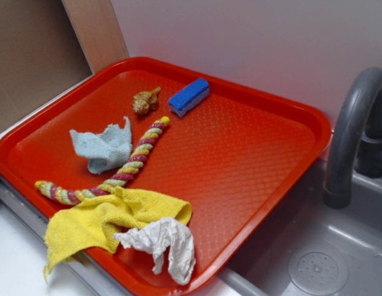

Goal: Grab the shell.

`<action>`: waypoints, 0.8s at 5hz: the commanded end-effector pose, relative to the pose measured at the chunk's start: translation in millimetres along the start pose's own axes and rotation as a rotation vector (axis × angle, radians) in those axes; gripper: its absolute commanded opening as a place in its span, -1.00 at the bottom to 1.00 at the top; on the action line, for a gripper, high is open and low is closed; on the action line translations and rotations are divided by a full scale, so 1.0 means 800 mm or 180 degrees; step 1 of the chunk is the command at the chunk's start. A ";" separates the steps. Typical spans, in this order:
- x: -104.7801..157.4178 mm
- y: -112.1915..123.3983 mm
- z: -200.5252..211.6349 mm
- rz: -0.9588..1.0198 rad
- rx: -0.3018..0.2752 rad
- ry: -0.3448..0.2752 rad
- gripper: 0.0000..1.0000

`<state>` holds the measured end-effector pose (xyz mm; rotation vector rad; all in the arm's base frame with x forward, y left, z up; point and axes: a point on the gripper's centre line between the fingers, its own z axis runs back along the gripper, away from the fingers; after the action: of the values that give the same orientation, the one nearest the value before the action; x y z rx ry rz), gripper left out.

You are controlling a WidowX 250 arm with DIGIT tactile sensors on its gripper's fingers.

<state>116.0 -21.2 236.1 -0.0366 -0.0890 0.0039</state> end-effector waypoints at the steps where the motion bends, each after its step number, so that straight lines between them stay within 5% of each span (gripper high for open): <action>1: 0.000 0.000 0.000 0.0000 0.0000 0.0000 1.00; 2: 0.009 0.017 -0.004 0.0802 -0.0148 -0.0166 1.00; 3: 0.026 0.017 -0.013 0.1607 -0.0120 -0.0104 1.00; 4: 0.040 0.008 -0.024 0.2380 -0.0095 -0.0424 1.00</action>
<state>148.5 -15.8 215.5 -0.1022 -0.1894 0.7517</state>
